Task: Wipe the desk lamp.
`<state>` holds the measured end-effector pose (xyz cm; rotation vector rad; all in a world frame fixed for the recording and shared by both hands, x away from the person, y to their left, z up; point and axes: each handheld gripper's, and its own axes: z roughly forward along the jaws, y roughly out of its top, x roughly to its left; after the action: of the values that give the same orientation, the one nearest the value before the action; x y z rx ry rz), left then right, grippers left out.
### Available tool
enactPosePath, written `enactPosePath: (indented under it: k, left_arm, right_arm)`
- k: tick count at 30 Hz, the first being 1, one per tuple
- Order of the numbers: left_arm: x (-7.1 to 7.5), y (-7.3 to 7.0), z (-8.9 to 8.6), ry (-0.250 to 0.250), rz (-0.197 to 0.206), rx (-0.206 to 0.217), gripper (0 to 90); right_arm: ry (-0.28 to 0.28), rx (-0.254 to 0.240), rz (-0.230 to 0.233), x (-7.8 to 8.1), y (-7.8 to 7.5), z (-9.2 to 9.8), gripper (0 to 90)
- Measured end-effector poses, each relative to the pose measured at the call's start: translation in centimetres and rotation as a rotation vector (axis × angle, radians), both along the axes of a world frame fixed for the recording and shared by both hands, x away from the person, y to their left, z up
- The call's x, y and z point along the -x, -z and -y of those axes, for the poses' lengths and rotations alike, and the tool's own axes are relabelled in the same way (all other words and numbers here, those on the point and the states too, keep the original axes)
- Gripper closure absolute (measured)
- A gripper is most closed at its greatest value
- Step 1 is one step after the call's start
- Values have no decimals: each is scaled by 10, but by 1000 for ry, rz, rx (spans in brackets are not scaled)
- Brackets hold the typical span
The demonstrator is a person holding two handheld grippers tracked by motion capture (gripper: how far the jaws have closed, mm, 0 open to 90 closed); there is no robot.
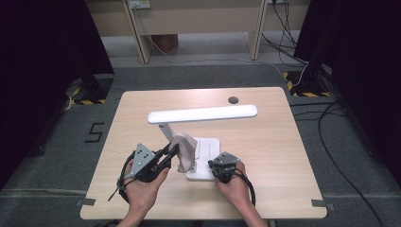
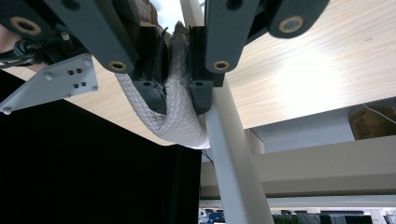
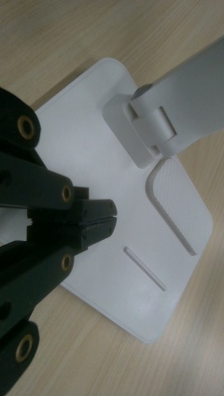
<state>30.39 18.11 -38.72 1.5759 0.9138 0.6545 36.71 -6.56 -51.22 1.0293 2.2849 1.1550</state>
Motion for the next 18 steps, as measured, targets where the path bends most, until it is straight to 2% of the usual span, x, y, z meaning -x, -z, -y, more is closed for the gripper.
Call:
enactPosePath:
  k: [18]
  left_arm:
    - [0, 8, 2, 4, -15, -5, 790]
  right_arm:
    - [0, 0, 1, 0, 0, 0, 900]
